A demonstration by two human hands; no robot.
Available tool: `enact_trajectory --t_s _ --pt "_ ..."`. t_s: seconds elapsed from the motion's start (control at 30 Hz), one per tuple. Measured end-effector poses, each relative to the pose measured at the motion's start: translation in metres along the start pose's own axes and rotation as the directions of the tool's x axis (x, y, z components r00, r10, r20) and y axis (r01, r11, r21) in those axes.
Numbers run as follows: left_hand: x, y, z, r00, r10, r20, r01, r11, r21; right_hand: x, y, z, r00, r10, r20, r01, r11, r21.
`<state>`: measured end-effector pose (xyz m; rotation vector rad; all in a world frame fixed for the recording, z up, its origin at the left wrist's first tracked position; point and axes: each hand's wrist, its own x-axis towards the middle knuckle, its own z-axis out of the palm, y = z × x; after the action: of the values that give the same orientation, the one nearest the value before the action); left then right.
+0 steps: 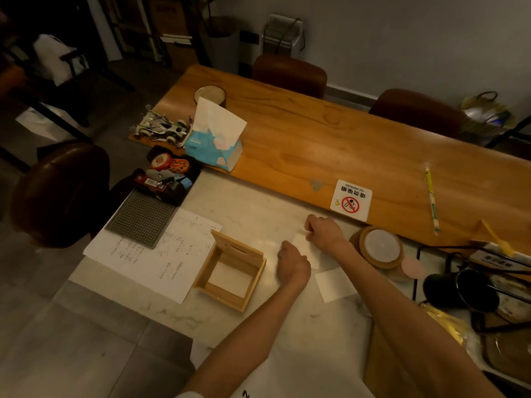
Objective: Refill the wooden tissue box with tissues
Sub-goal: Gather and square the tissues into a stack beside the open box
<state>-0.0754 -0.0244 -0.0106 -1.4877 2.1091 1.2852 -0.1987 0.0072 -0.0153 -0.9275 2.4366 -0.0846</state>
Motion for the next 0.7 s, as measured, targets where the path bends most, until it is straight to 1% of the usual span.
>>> enact_trajectory --t_s 0.03,0.07,0.13,0.2,0.23,0.3,0.33,0.37,0.4,0.43,0.47,0.53,0.6,0.67,0.7 --pt "-0.001 0.000 0.001 1.000 0.003 -0.003 -0.003 1.000 0.026 -0.002 0.000 0.000 1.000 0.007 0.010 -0.007 1.000 0.025" --pt "-0.001 -0.001 0.001 1.000 0.006 -0.007 -0.005 0.999 0.050 -0.004 0.001 0.000 1.000 0.014 0.021 -0.016 0.996 0.086" --pt "-0.002 -0.004 0.001 1.000 0.006 0.001 -0.006 0.997 0.071 -0.016 0.006 -0.004 0.999 0.037 0.026 -0.043 0.948 0.316" --pt "-0.004 -0.007 0.001 0.999 0.002 0.034 -0.003 1.000 0.015 -0.041 0.015 -0.008 0.997 0.077 0.000 -0.063 0.814 0.578" --pt "-0.005 -0.006 0.000 0.999 0.021 0.050 -0.020 1.000 -0.020 -0.057 0.022 -0.008 0.995 0.090 -0.031 -0.046 0.743 0.668" --pt "-0.008 -0.006 0.000 0.989 0.127 0.072 -0.120 0.988 -0.095 -0.093 0.037 -0.006 0.989 0.130 -0.068 -0.028 0.623 0.782" --pt "-0.011 -0.007 0.001 0.978 0.193 0.084 -0.176 0.969 -0.173 -0.109 0.044 -0.003 0.984 0.167 -0.064 -0.041 0.556 0.830" --pt "-0.015 -0.009 0.003 0.966 0.237 0.106 -0.202 0.943 -0.264 -0.121 0.049 0.002 0.976 0.211 -0.054 -0.059 0.498 0.865" --pt "-0.020 -0.011 0.005 0.959 0.252 0.133 -0.200 0.926 -0.319 -0.130 0.053 0.007 0.966 0.252 -0.050 -0.076 0.469 0.880" --pt "-0.024 -0.014 0.008 0.955 0.248 0.161 -0.184 0.925 -0.333 -0.135 0.056 0.012 0.955 0.290 -0.059 -0.093 0.485 0.870" --pt "-0.028 -0.015 0.012 0.955 0.230 0.186 -0.168 0.939 -0.299 -0.137 0.058 0.018 0.944 0.319 -0.080 -0.113 0.542 0.833" --pt "-0.035 -0.014 0.023 0.961 0.187 0.206 -0.146 0.969 -0.197 -0.137 0.057 0.026 0.928 0.344 -0.145 -0.149 0.699 0.700" --pt "-0.041 -0.012 0.034 0.972 0.152 0.178 -0.138 0.986 -0.089 -0.135 0.054 0.032 0.915 0.351 -0.198 -0.194 0.814 0.547" --pt "-0.045 -0.011 0.040 0.980 0.127 0.155 -0.129 0.992 0.002 -0.133 0.051 0.040 0.911 0.343 -0.229 -0.235 0.888 0.395" --pt "-0.046 -0.011 0.043 0.981 0.125 0.148 -0.131 0.991 0.036 -0.133 0.050 0.045 0.907 0.346 -0.240 -0.253 0.903 0.347"
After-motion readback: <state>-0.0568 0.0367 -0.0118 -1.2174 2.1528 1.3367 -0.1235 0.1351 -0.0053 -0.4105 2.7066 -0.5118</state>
